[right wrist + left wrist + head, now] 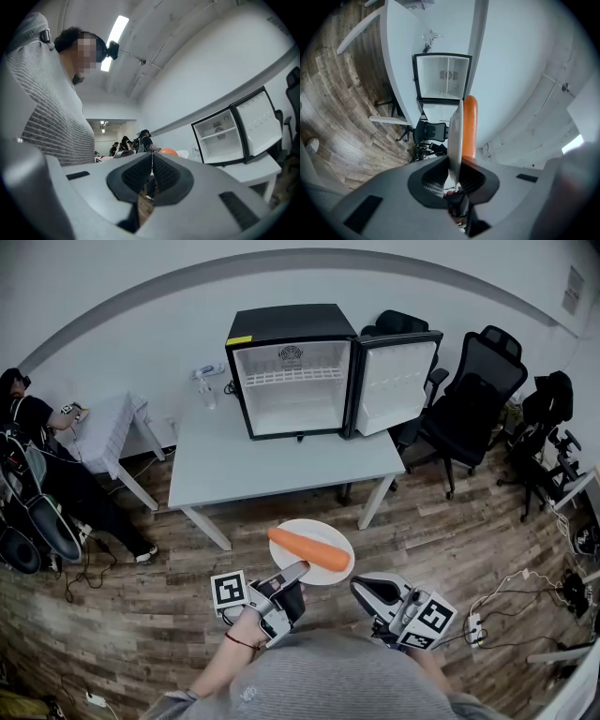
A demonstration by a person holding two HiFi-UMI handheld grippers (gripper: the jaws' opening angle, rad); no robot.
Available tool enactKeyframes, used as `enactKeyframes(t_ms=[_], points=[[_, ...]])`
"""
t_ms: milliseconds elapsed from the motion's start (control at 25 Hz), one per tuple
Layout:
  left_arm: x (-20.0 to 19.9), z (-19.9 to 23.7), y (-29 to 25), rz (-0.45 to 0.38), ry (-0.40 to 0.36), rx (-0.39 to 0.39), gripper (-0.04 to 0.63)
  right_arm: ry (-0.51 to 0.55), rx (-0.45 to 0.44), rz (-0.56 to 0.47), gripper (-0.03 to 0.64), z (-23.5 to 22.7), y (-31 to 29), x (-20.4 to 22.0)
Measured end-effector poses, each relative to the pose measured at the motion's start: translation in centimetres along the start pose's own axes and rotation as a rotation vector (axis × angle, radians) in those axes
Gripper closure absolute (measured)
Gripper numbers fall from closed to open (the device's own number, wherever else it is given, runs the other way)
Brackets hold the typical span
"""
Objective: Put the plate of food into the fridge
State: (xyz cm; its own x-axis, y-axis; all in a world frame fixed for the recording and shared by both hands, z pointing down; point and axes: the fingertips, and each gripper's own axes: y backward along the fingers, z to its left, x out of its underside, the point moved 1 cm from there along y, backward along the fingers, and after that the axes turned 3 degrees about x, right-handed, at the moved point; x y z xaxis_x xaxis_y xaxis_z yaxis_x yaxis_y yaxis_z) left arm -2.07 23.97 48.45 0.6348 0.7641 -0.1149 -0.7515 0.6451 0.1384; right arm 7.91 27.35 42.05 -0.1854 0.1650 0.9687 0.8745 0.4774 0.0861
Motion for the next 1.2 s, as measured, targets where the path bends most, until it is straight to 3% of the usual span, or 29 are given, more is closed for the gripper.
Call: enactKeyframes(t_ms=[480, 840, 1200], points=[[-1.3, -0.3, 0.0, -0.034, -0.017, 0.011, 0.546, -0.014, 0.011, -0.014, 0.603, -0.6, 0.4, 0.1], [-5.2, -0.3, -1.6, -0.041, -0.023, 0.031, 0.546, -0.012, 0.039, -0.001, 0.603, -2.8, -1.0, 0.3], [-10.1, -0.5, -5.3, -0.020, -0.016, 0.042, 0.546, -0.008, 0.060, 0.007, 0.603, -8.0, -4.9, -0.9]])
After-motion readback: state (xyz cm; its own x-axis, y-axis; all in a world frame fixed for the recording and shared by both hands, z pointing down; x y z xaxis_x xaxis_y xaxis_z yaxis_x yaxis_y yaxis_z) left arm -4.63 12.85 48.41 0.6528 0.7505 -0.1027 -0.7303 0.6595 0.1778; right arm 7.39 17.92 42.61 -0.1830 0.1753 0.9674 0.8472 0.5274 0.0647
